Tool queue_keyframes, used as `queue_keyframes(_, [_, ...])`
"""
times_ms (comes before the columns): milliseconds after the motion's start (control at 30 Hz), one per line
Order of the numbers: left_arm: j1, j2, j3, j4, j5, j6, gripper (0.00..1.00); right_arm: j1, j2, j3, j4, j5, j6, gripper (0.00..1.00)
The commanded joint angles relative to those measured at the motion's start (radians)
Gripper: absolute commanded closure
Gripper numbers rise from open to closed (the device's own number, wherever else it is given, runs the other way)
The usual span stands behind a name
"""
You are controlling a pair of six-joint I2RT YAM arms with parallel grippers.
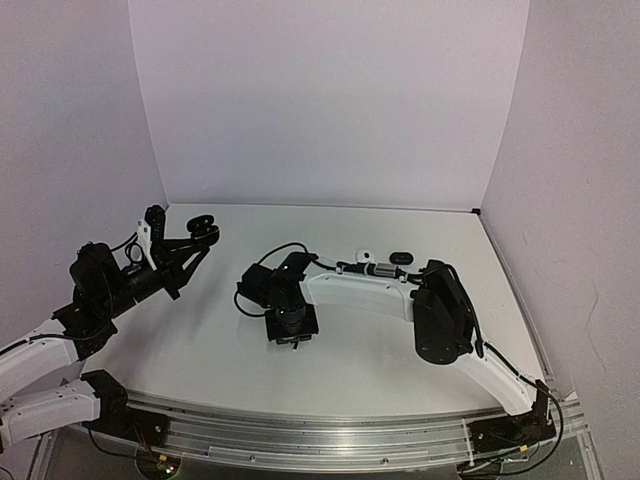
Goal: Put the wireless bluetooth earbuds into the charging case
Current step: Pick up the right earbud from the center of the board.
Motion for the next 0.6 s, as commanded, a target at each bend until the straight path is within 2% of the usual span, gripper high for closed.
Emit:
queue_keyframes(0, [-0.004,-0.001,0.005,0.038,0.004,-0.008,1.00,0.011,0.005,-0.008,-0.036,0.021,-0.012,0.73])
queue_keyframes(567, [-0.003,0.003,0.007,0.047,0.020,-0.002,1.00,0.012,-0.006,0.009,-0.029,0.085,-0.081,0.96])
